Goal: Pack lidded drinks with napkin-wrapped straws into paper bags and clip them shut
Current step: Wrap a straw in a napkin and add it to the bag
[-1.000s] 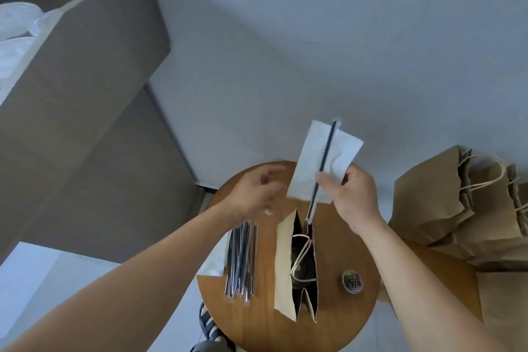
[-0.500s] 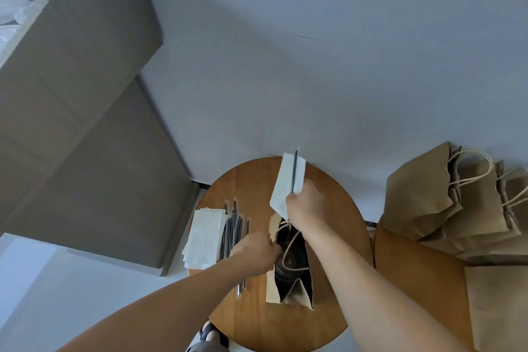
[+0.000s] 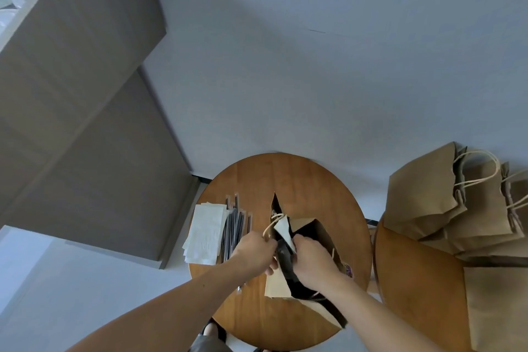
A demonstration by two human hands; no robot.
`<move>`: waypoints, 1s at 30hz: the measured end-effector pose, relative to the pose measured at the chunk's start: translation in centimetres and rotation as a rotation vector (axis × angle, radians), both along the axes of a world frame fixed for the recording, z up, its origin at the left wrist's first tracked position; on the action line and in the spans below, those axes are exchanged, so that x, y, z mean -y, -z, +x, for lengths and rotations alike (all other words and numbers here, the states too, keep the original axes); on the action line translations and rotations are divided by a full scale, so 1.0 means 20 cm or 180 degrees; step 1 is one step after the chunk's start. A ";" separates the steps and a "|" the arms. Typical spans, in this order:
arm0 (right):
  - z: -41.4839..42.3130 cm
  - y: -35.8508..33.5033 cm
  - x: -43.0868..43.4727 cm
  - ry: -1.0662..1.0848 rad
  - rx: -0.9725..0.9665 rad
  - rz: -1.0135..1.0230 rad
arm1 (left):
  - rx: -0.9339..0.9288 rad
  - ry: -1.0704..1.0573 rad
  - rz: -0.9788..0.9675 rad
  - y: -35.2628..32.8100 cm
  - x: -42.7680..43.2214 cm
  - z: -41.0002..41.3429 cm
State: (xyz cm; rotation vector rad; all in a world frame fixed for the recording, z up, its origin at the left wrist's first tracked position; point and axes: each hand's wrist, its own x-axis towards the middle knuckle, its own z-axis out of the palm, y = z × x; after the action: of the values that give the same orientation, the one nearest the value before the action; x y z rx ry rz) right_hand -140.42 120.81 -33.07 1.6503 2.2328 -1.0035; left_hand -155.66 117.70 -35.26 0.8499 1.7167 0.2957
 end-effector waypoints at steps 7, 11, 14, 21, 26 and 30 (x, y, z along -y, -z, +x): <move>-0.09 0.26 -0.09 0.0068 0.0777 -0.0551 | -0.0082 0.0067 0.0085 -0.07 0.04 -0.04; -0.11 0.42 -0.14 0.0236 0.0737 -0.0675 | -0.0054 0.0057 0.0023 -0.10 0.06 -0.06; -0.14 0.43 -0.16 0.0351 0.0829 -0.0687 | -0.0137 0.0045 0.0056 -0.10 0.06 -0.09; -0.17 0.34 -0.10 0.0141 0.1024 -0.0066 | -0.0151 0.0094 0.0064 -0.08 0.05 -0.11; -0.22 0.18 -0.07 -0.0597 0.1523 0.0338 | -0.0171 0.0037 0.0159 -0.07 0.02 -0.11; -0.18 -0.07 -0.06 -0.1386 0.1557 0.0647 | -0.0134 -0.0066 0.0257 -0.07 0.01 -0.10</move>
State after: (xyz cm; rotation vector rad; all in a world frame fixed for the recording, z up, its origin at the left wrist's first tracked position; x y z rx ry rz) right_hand -144.08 122.04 -31.61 1.2133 2.2420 -0.2405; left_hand -157.73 117.57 -33.91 0.9029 1.7632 0.3655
